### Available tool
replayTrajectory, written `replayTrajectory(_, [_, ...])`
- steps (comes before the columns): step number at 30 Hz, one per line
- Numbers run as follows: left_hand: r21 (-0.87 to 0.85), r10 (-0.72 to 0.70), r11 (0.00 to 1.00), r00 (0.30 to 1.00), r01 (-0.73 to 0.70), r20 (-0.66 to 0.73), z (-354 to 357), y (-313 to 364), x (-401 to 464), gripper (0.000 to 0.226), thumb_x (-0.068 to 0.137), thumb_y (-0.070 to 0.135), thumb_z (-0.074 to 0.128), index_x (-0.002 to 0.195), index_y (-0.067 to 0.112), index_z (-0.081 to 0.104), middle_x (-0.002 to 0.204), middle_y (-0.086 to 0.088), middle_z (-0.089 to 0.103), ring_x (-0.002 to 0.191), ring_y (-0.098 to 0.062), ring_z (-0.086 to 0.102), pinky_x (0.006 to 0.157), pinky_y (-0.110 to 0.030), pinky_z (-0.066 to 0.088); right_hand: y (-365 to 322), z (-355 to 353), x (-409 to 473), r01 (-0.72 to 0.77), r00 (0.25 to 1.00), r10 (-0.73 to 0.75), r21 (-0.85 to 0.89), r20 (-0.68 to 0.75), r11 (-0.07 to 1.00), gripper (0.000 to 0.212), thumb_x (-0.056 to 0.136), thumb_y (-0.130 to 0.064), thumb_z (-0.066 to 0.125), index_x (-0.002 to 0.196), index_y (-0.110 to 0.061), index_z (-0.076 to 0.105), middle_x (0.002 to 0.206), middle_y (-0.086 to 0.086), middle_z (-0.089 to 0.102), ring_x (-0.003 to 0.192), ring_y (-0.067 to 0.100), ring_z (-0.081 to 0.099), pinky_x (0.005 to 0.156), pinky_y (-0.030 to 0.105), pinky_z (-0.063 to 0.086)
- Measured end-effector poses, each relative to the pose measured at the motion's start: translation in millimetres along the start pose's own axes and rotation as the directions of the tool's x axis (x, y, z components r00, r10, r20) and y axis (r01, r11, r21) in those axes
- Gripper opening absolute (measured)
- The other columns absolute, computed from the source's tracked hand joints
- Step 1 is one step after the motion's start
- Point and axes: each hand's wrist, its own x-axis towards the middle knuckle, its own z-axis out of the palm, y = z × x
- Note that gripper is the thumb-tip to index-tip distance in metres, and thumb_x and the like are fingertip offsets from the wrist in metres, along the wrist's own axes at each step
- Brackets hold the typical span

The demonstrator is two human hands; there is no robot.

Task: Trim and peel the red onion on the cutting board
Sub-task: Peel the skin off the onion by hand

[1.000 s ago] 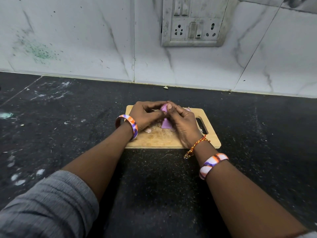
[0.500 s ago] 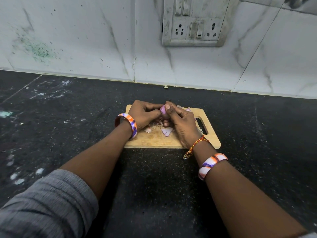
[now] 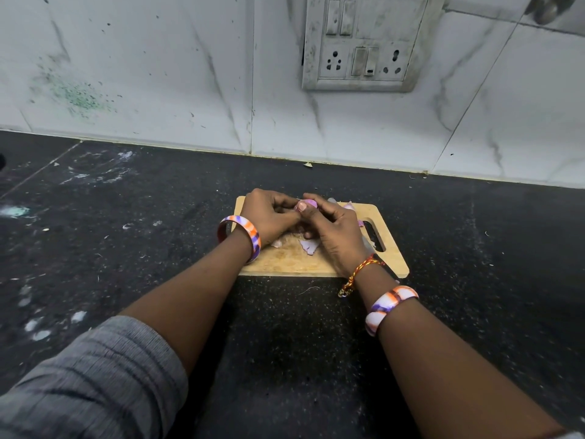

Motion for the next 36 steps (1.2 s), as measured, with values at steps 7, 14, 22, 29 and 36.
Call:
replayTrajectory(7, [-0.182,-0.071,0.981,0.997,0.063,-0.035,1.0,-0.9,2.7,0.017,0.082,0.004,0.059,0.091,0.006,0.073,0.065,0.003,0.068,0.047,-0.001,0.063,0.049,-0.018,0.052,-4.3,-0.7,1.8,-0.063,0.997,0.069,0.174,-0.028,0.983,0.027,0.092,-0.018,0.052,0.111,-0.002,0.063,0.060,0.000,0.063,0.040,0.005,0.051,0.047,0.019,0.050])
replayTrajectory(14, [-0.149,0.043,0.988,0.999,-0.043,-0.002,0.2,-2.7,0.6,0.015,0.078,0.012,0.069,0.093,0.011,0.073,0.071,0.003,0.070,0.059,0.004,0.063,0.061,-0.015,0.053,-7.1,0.7,0.9,-0.050,0.998,0.053,0.134,-0.024,0.990,0.029,0.096,-0.020,0.043,0.074,-0.016,0.062,0.059,0.009,0.056,0.041,0.008,0.051,0.050,0.022,0.051])
replayTrajectory(22, [0.048,0.080,0.996,0.990,-0.075,-0.120,3.6,-1.6,1.0,0.010,0.078,0.007,0.064,0.071,0.003,0.070,0.060,0.004,0.061,0.061,-0.015,0.058,0.066,-0.029,0.052,-7.7,-0.2,-1.7,-0.032,1.000,0.032,0.041,0.000,0.999,0.032,0.096,-0.017,0.040,0.080,-0.006,0.064,0.060,0.011,0.056,0.044,0.011,0.051,0.052,0.024,0.049])
replayTrajectory(29, [0.181,0.002,0.983,0.991,0.022,-0.133,1.0,-6.6,6.3,0.028,0.072,0.005,0.063,0.051,0.018,0.050,0.055,0.005,0.053,0.059,-0.015,0.054,0.064,-0.030,0.048,-16.5,-1.7,-4.0,-0.159,0.986,0.165,0.266,-0.001,0.951,0.034,0.094,-0.013,0.028,0.076,-0.007,0.056,0.064,0.017,0.056,0.047,0.019,0.054,0.044,0.022,0.049])
replayTrajectory(36, [0.121,0.051,0.992,0.998,-0.045,-0.043,3.3,-8.8,6.8,0.019,0.074,-0.001,0.063,0.068,0.016,0.058,0.069,0.006,0.056,0.069,-0.014,0.055,0.061,-0.023,0.045,-17.5,-5.9,-2.7,-0.192,0.979,0.206,0.390,0.005,0.901,0.024,0.095,-0.014,0.033,0.086,-0.009,0.055,0.085,0.018,0.058,0.056,0.021,0.060,0.052,0.024,0.056])
